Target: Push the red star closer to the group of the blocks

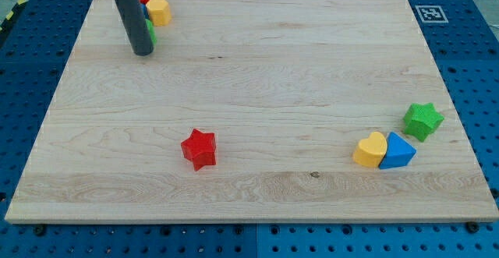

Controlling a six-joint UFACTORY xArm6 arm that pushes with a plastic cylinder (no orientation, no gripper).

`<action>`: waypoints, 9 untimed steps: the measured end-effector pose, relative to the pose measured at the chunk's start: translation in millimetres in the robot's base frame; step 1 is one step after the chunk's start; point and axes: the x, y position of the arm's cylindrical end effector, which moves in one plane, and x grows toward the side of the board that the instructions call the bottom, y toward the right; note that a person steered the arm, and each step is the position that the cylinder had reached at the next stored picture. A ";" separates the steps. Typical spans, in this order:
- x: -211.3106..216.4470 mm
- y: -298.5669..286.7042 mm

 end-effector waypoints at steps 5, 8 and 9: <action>266.6 31.9; 278.6 104.1; 262.6 108.3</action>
